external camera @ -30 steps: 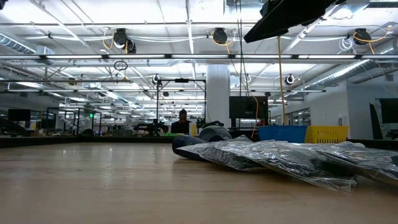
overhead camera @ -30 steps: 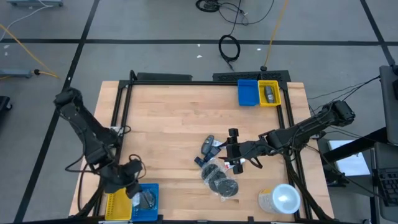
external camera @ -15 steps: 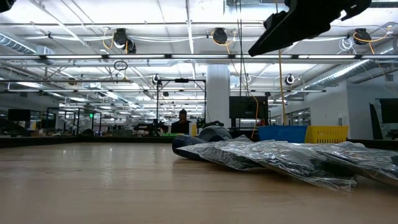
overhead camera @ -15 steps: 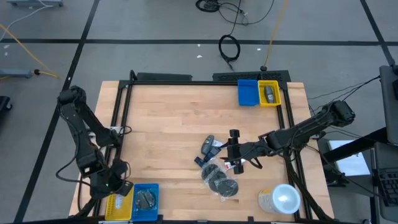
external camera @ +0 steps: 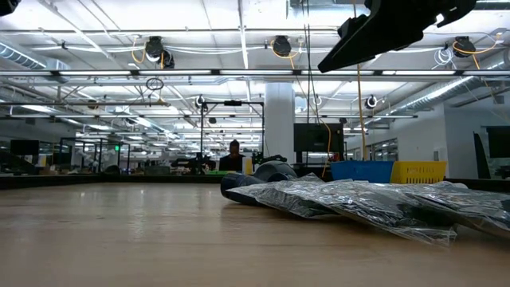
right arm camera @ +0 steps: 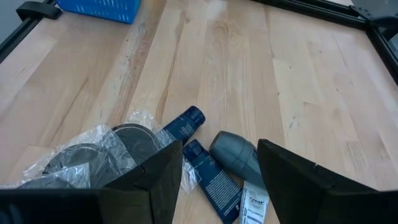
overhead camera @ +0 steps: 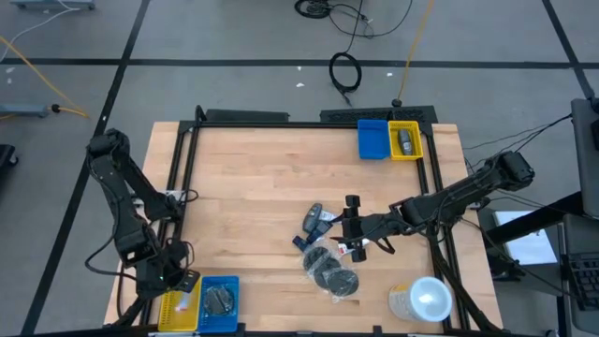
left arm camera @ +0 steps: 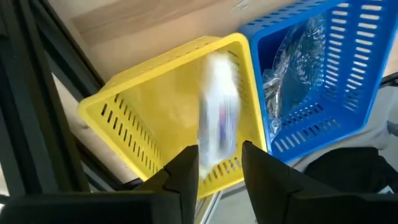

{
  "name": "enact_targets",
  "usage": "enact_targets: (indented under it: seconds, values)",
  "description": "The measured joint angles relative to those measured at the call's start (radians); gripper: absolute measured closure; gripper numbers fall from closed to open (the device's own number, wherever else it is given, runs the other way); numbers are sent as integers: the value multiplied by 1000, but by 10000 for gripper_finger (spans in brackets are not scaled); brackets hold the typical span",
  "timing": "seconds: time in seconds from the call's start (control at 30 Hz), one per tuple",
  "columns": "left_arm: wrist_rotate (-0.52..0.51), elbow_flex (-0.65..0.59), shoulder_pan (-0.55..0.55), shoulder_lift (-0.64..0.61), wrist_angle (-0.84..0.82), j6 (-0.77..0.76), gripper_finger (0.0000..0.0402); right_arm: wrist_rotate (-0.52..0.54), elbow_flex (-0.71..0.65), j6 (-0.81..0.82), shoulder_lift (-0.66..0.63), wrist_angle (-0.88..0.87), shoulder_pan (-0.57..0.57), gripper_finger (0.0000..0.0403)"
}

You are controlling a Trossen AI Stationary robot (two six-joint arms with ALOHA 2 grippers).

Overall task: Pick & Place Travel size toiletries
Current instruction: Put the white toothpaste into the bottom yellow bin

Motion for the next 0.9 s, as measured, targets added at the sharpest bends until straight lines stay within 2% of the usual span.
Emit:
enact_targets:
  seconds: [0.23,0.37,0.47,0.7,0.9]
  values:
    - [-52,0,0,0,-3,43,279,0,0,0,0,-4,0,205]
    - [-139,0,0,0,-1,123,278,0,0,14,0,-24,0,206]
    - [-263,0,0,0,1,235,278,0,0,43,0,-51,0,207]
    - [-648,0,2,0,2,520,277,9,0,144,0,-181,0,207]
    - [-920,0,42,0,3,763,277,112,0,251,0,-293,-1,207]
